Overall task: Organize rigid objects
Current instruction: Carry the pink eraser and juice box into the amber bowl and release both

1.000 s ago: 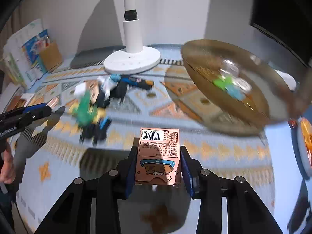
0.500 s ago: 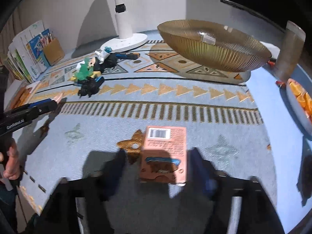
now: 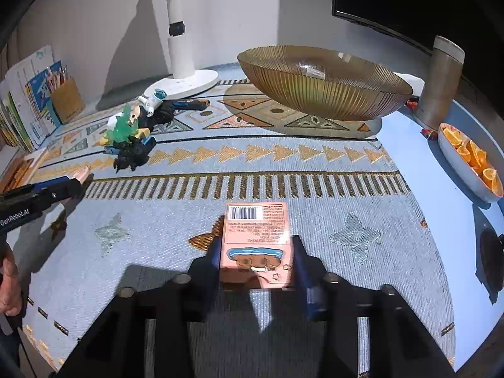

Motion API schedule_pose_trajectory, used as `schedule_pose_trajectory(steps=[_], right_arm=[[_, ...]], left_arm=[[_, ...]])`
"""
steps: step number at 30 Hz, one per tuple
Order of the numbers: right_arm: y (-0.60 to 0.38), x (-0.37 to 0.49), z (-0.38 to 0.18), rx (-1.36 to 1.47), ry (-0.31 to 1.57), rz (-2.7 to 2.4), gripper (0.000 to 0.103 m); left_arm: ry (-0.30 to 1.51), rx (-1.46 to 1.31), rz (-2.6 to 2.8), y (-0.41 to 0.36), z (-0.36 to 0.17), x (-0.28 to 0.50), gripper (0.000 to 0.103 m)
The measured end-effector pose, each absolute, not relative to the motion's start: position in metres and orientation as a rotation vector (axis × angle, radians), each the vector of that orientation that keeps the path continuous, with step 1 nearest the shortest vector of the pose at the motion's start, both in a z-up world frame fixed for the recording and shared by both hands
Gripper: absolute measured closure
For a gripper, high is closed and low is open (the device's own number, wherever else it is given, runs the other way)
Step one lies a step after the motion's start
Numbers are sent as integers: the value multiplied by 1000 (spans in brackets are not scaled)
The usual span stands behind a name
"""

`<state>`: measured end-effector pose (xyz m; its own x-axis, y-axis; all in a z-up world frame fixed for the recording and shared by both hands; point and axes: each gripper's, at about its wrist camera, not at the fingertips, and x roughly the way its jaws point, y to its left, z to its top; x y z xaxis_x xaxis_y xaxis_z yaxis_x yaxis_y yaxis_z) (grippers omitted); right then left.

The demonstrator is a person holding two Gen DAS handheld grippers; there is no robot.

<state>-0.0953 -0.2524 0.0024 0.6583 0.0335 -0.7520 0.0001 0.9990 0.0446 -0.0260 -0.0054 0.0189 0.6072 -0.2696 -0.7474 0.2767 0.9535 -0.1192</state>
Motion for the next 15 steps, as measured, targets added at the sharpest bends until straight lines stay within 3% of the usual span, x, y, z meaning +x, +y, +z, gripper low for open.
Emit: schedule_pose_trajectory(steps=[7, 15], right_arm=[[-265, -100, 25, 126, 817, 92, 64], [-337, -70, 120, 152, 630, -28, 64]], left_arm=[[802, 1, -382, -28, 53, -30, 70], [636, 20, -534, -96, 143, 5, 70]])
